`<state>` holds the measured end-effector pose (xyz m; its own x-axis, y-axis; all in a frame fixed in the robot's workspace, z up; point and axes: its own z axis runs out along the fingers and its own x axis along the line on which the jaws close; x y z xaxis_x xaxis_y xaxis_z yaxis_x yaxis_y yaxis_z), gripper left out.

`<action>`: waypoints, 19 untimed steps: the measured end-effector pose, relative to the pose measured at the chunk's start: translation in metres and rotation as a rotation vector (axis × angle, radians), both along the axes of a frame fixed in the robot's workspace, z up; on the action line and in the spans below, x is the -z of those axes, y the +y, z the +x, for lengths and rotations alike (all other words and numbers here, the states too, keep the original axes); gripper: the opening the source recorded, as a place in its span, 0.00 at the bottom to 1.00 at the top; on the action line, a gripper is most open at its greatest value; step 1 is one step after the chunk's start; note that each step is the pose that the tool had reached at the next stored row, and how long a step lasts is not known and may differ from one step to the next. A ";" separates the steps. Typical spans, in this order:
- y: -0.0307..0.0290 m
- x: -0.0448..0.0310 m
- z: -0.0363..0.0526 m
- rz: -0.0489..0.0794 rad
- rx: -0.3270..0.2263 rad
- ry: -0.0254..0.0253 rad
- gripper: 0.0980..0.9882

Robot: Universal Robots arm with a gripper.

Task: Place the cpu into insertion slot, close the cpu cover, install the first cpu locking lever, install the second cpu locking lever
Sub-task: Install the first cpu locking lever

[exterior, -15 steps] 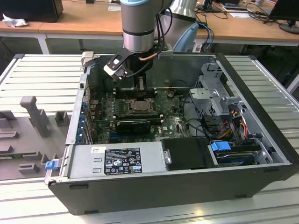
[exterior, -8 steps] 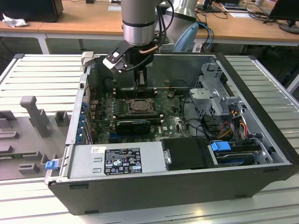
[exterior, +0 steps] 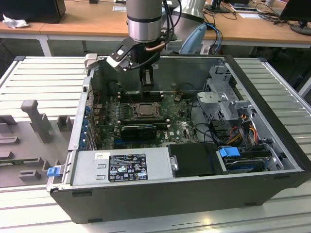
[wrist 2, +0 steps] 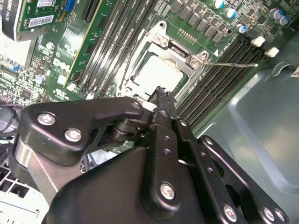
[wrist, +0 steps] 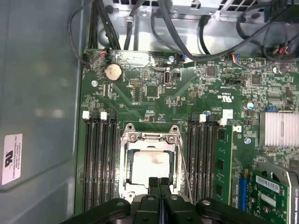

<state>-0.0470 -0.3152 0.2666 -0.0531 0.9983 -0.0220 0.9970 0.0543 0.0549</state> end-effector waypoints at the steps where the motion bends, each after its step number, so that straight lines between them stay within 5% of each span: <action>1: 0.0000 0.0000 0.0000 0.000 -0.018 0.0000 0.01; 11: 0.0000 0.0004 0.0000 0.000 -0.290 0.0000 0.01; 19: 0.0001 -0.0072 0.0001 -0.001 -0.377 0.0002 0.01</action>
